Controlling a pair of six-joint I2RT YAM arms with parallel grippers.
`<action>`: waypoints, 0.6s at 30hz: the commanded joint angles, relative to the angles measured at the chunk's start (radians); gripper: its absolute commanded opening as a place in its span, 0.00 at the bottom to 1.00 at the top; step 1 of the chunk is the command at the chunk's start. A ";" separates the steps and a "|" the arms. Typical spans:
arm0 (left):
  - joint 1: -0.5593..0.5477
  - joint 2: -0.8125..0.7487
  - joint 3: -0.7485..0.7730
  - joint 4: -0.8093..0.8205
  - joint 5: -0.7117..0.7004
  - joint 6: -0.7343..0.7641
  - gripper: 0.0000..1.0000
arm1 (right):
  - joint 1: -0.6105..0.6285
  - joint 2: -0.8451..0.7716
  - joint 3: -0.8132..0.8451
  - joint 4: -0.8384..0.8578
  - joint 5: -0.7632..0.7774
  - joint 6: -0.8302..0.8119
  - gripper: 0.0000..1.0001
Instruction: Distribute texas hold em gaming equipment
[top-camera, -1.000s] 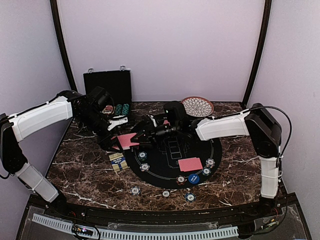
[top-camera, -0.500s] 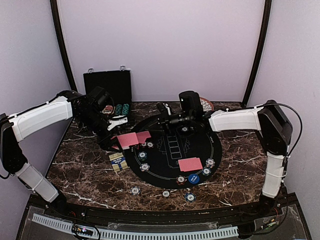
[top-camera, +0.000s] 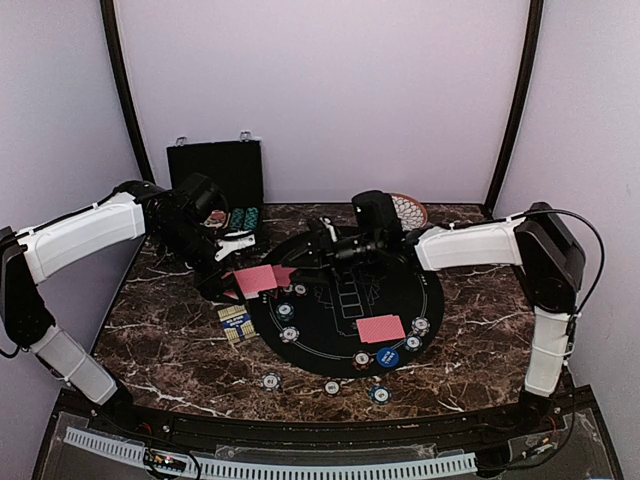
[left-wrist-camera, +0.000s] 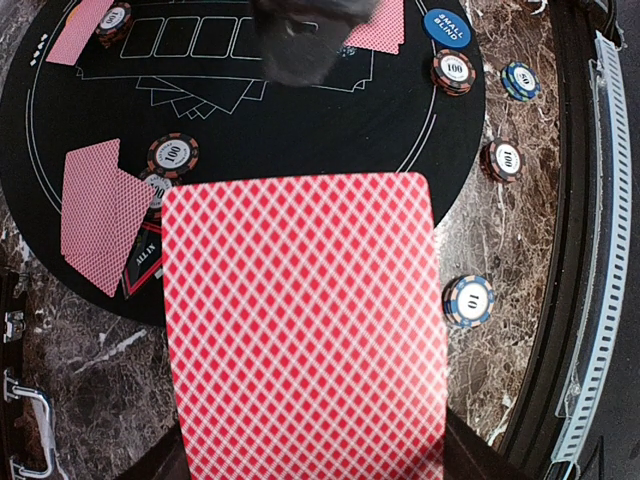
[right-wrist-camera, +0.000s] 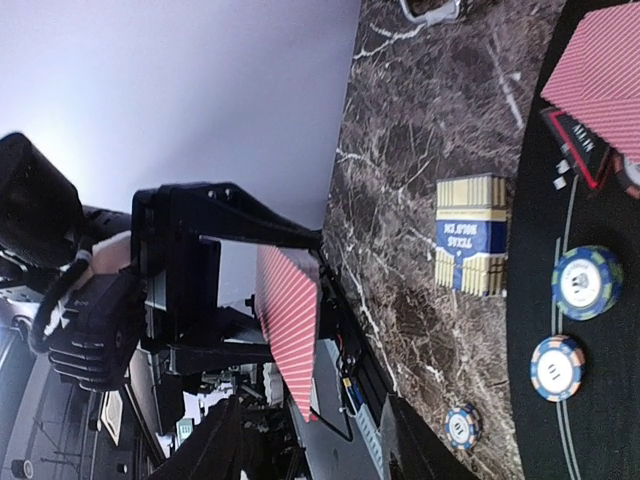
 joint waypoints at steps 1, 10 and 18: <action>0.007 -0.026 0.009 -0.011 0.025 -0.001 0.00 | 0.058 0.021 0.007 0.082 -0.032 0.021 0.46; 0.007 -0.029 0.009 -0.015 0.026 -0.001 0.00 | 0.098 0.063 0.035 0.125 -0.042 0.057 0.41; 0.006 -0.033 0.006 -0.021 0.026 0.003 0.00 | 0.101 0.077 0.050 0.146 -0.046 0.084 0.23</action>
